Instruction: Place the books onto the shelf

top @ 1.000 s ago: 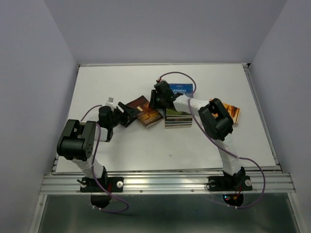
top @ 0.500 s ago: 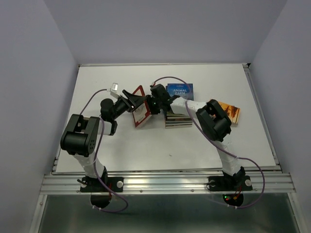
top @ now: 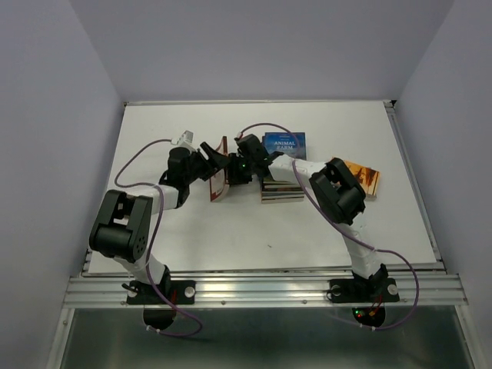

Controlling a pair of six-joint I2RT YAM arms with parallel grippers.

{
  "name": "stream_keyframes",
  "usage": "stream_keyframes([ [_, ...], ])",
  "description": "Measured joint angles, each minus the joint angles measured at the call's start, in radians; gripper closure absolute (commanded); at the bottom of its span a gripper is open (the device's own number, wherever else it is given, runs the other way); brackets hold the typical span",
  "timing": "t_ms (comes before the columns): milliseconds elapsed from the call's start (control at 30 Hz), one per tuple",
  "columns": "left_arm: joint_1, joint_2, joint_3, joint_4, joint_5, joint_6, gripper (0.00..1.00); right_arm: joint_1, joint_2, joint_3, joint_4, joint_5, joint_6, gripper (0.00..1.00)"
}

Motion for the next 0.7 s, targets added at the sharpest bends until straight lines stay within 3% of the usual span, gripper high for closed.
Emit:
stream_keyframes([
  [167,-0.033,-0.019,0.096,-0.200,-0.069,0.100,0.27,-0.005,0.002,0.000,-0.002,-0.031,0.005,0.62],
  [200,-0.038,-0.020,0.111,-0.229,-0.079,0.122,0.33,-0.007,0.003,0.000,-0.002,-0.036,0.006,0.62],
  [300,-0.047,-0.019,0.140,-0.274,-0.086,0.147,0.41,-0.010,0.004,0.000,-0.002,-0.051,0.012,0.62],
  [467,-0.062,-0.016,0.166,-0.309,-0.095,0.176,0.44,-0.016,0.006,0.000,-0.003,-0.084,0.030,0.65],
  [567,-0.065,-0.016,0.166,-0.312,-0.100,0.182,0.65,-0.021,0.015,0.000,-0.002,-0.142,0.051,0.65],
  [600,-0.069,-0.018,0.166,-0.311,-0.101,0.188,0.83,-0.022,0.016,0.000,-0.002,-0.153,0.060,0.65],
  [667,-0.070,-0.023,0.165,-0.310,-0.130,0.202,1.00,-0.026,0.016,-0.006,-0.003,-0.192,0.061,0.65],
  [700,-0.069,-0.020,0.164,-0.310,-0.137,0.206,1.00,-0.024,0.016,-0.010,-0.003,-0.207,0.056,0.65],
])
